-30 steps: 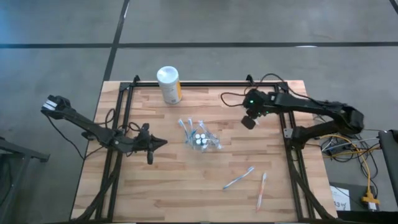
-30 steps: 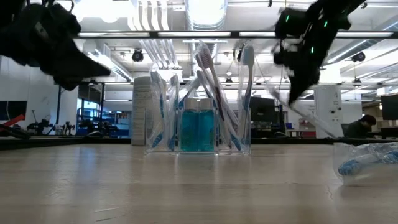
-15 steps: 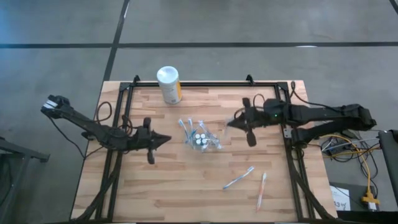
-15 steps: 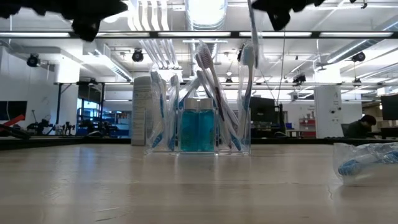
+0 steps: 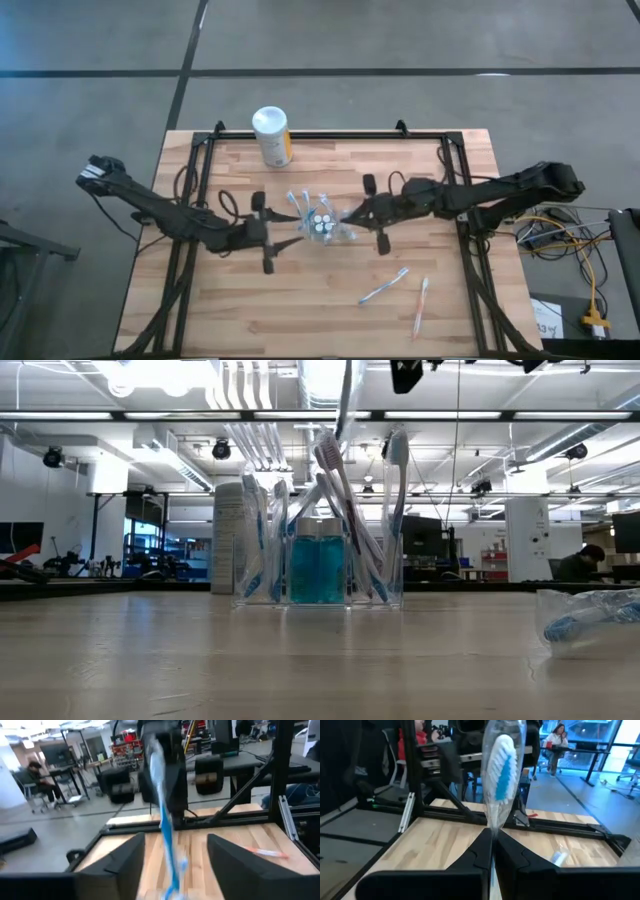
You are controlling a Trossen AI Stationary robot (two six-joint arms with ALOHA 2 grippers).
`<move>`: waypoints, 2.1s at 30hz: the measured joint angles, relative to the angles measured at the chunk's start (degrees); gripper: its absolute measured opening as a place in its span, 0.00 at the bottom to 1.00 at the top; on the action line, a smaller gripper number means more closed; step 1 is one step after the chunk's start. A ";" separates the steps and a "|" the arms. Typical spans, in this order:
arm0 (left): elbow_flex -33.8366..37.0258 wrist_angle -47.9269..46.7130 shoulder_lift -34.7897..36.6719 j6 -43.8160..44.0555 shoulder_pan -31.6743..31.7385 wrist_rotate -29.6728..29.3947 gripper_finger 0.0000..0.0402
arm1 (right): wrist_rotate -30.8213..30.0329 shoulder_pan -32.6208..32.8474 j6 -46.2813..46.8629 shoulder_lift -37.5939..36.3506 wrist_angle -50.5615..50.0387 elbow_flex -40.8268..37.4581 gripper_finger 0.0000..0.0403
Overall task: Pick & Place toothbrushing station
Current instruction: Put the blue toothbrush into the transparent organizer
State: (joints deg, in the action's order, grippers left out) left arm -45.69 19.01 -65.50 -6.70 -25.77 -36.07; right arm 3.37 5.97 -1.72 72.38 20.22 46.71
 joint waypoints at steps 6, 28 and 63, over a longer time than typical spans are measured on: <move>-8.19 -0.98 -5.93 -0.38 0.47 -1.73 0.67 | 0.09 1.25 -0.64 5.12 2.62 3.36 0.02; -12.24 -9.58 -9.08 6.65 1.76 1.94 0.68 | -0.34 5.07 -4.28 14.21 -1.85 16.77 0.02; -12.16 -8.06 -6.54 6.51 -1.30 4.07 0.06 | 0.18 6.44 -5.04 5.98 -2.66 14.93 0.07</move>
State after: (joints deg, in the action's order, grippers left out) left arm -57.84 10.94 -72.04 -0.19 -27.08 -32.00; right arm 3.55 12.41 -6.76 78.36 17.56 61.65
